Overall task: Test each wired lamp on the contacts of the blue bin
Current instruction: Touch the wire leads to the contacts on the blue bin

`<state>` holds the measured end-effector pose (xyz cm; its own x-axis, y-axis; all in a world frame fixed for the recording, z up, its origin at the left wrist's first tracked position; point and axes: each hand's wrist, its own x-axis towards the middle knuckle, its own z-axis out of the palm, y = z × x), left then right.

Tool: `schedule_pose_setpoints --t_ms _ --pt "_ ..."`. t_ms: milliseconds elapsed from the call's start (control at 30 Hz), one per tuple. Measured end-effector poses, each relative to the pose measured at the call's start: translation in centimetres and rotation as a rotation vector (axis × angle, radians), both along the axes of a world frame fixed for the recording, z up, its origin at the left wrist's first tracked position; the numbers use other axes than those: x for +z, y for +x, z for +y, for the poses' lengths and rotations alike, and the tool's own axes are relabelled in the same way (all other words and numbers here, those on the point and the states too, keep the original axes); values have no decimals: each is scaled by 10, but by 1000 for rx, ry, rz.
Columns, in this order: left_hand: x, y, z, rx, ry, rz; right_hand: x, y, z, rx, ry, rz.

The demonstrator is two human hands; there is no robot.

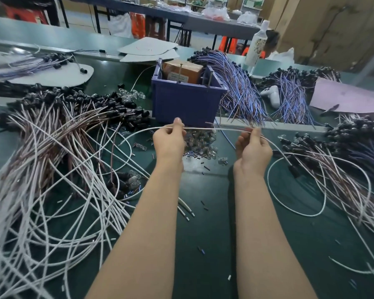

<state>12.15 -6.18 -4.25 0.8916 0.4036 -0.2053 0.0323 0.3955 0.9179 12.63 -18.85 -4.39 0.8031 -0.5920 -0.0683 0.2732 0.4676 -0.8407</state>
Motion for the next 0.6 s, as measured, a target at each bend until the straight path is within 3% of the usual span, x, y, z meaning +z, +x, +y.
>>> schedule_pose_setpoints --t_ms 167,300,433,600 --pt "3 -1 -5 -140 -92 -133 1 -1 3 71 44 -21" --pt "3 -2 -9 -240 -103 -127 1 -2 10 268 141 -34" --pt "2 -5 -15 -362 -23 -108 -2 -2 25 456 59 -34" --pt "-1 -4 -14 -381 -8 -107 -2 -5 28 507 33 -13"
